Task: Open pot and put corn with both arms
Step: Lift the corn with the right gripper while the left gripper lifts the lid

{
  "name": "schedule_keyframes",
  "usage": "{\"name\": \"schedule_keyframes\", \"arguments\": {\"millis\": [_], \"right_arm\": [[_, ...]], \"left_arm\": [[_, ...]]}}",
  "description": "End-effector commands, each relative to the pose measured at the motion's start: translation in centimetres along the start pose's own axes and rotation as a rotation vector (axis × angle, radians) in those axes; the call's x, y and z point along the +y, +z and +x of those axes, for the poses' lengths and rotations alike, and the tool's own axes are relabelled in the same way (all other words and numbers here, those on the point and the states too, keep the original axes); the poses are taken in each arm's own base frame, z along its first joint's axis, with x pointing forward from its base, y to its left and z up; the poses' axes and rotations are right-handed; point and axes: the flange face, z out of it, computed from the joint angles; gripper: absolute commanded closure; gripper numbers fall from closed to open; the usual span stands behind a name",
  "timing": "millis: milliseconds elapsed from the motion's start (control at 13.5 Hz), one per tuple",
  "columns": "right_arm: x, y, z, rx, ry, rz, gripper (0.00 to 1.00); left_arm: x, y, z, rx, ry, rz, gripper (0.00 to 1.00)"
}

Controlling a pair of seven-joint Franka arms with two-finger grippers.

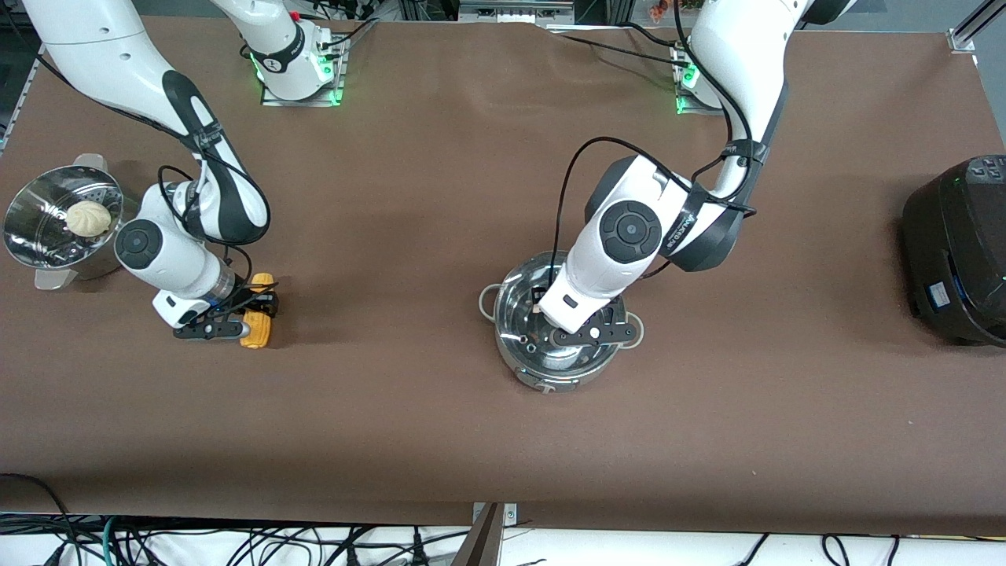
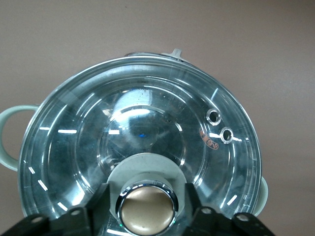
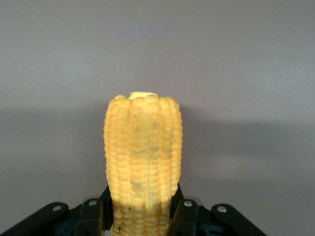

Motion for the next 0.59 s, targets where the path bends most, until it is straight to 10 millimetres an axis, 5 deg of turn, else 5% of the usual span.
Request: {"name": "schedule_keyframes", "arguments": {"millis": [0,148,297,520], "right_arm": [[0.5,-3.5,0.5,0.013,-0.039,-0.004,1.00],[0.6,-6.0,1.0,0.000,-0.039,-0.006,1.00],[0.7,-8.3,2.2,-0.024,-0.038,-0.007,1.00],[0.8,-12.1,3.9,-0.078,-0.033,-0.002,1.00]], "left_arm": [[0.6,-0.2,0.3,0.006,0.010,-0.001,0.53],[0.5,-0.2,0.2,0.002,0.013,0.001,0.90],[0.5,-0.1,0.2,0.005,0.037,0.003,1.00],[0.2,-0.9,0.4,0.012,0.058,-0.002,1.00]]}}
